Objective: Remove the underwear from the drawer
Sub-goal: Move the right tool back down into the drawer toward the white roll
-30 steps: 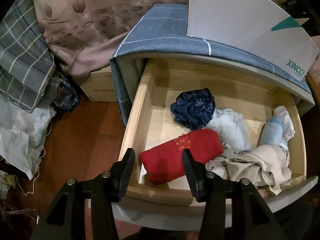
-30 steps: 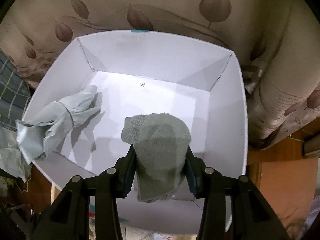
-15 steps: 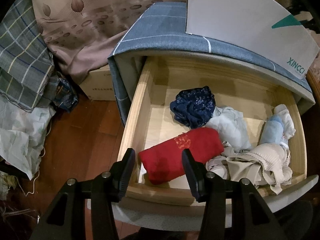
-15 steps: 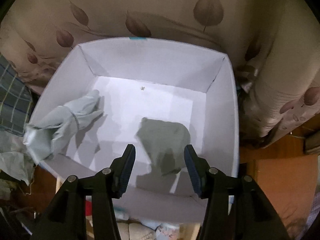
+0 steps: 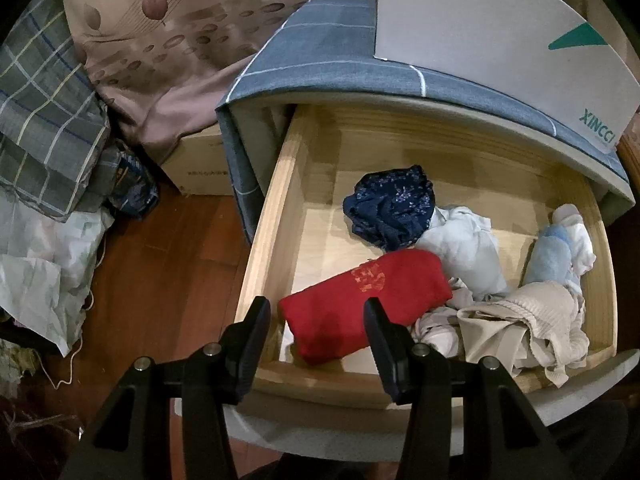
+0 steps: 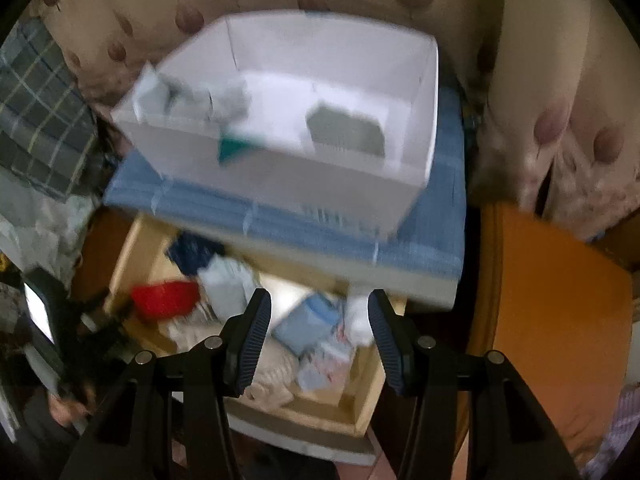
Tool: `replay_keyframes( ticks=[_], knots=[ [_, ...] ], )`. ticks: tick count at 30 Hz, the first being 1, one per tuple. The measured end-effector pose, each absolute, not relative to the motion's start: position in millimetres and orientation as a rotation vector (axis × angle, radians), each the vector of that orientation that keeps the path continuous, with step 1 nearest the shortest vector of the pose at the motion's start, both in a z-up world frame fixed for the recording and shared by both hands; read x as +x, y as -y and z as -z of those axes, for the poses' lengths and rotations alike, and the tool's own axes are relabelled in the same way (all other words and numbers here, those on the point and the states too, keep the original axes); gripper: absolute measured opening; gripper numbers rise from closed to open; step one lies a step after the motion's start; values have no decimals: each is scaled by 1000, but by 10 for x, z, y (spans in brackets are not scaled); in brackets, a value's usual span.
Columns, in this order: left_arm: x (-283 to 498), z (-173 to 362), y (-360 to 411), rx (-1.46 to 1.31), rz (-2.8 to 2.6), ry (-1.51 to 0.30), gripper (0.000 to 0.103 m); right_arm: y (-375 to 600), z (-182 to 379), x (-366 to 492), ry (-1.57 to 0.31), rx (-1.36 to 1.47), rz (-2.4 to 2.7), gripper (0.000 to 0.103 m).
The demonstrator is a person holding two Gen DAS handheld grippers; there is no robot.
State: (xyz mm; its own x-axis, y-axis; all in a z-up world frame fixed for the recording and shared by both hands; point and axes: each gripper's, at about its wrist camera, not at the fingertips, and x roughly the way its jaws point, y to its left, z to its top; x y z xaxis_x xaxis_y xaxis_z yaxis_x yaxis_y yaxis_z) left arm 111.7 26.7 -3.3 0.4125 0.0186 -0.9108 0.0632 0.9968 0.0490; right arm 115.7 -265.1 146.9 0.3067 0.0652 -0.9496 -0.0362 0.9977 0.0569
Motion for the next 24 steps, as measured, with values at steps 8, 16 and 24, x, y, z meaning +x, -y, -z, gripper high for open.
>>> replay_keyframes(
  ticks=[8, 16, 24],
  knots=[
    [1105, 28, -295, 70, 33, -1146, 49, 2786, -537, 1051, -1391, 67, 7, 37],
    [1118, 41, -299, 56, 41, -1146, 49, 2880, -59, 1251, -1399, 55, 76, 35],
    [1122, 47, -290, 55, 41, -1147, 49, 2834, 228, 1421, -1391, -73, 114, 33]
  ],
)
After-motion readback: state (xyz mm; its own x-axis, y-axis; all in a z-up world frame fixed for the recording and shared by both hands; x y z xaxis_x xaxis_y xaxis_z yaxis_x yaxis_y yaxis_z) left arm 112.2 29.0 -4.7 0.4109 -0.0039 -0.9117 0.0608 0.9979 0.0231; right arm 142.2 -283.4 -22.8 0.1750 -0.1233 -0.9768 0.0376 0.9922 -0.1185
